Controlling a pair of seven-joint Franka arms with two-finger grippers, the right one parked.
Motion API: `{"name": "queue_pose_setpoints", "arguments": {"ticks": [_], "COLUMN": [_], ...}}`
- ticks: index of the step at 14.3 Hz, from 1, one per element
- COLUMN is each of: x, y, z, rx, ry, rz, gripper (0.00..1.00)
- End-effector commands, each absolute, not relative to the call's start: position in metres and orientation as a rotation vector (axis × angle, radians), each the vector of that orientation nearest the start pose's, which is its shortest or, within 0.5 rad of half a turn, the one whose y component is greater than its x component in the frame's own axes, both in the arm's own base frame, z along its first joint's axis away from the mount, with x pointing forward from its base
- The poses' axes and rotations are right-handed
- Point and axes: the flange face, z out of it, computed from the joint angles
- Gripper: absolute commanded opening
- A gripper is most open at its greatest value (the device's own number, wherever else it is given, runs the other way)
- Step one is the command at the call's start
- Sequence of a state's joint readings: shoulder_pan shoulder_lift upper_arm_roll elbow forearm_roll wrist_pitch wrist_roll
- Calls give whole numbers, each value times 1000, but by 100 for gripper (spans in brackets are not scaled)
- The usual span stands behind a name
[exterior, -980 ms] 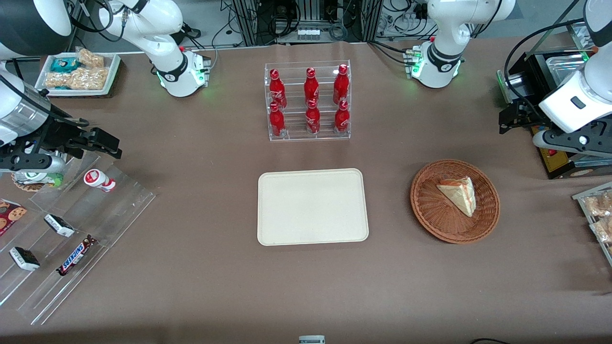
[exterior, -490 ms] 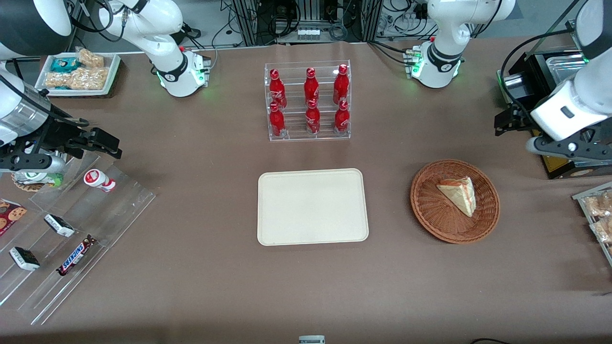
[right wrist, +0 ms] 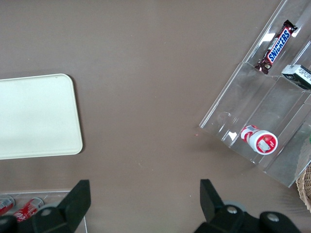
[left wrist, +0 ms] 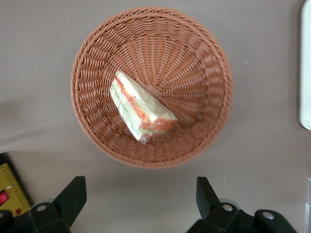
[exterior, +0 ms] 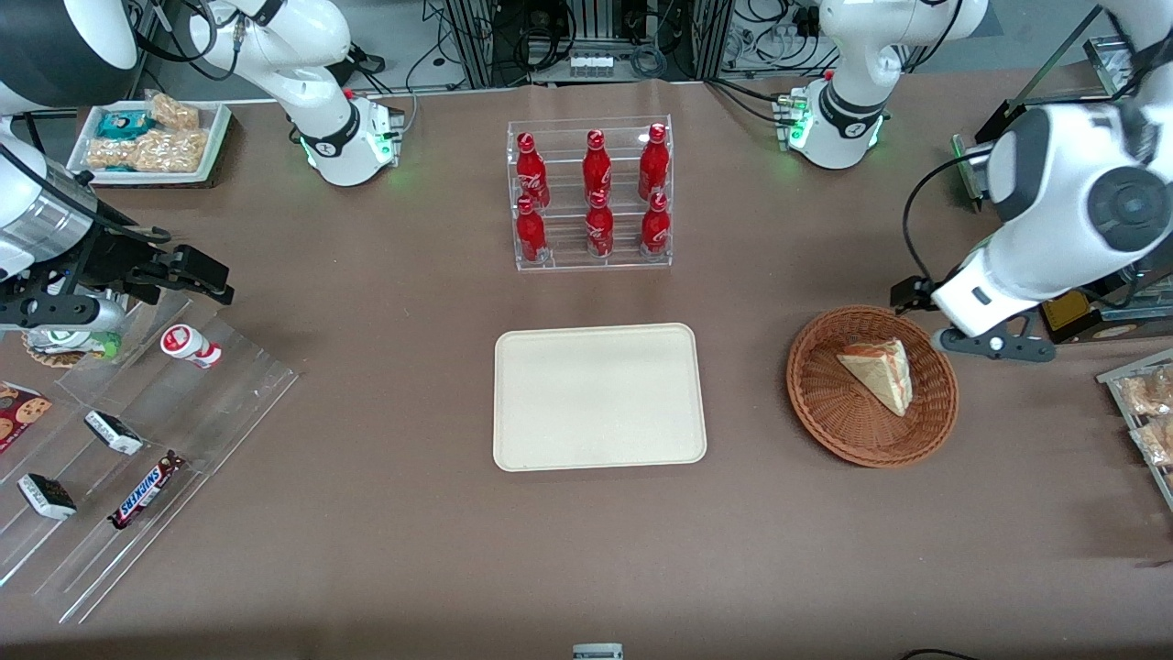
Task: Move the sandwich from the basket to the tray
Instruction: 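Move the left gripper over the sandwich in the wicker basket, then lower the left gripper and close it on the wrapped sandwich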
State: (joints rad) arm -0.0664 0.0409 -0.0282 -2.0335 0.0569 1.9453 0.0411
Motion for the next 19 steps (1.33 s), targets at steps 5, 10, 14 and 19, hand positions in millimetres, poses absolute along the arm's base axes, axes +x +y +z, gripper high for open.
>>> {"name": "queue_pose_setpoints", "arguments": {"ticks": [5, 10, 14, 19], "x": [516, 522, 521, 527], "y": [-46, -40, -28, -24], "z": [343, 315, 283, 250], "rx": [-3054, -2888, -2874, -2830], "ry": [-347, -1061, -1160, -1316], "rz": [-11, -18, -55, -81], "gripper": [100, 100, 100, 85]}}
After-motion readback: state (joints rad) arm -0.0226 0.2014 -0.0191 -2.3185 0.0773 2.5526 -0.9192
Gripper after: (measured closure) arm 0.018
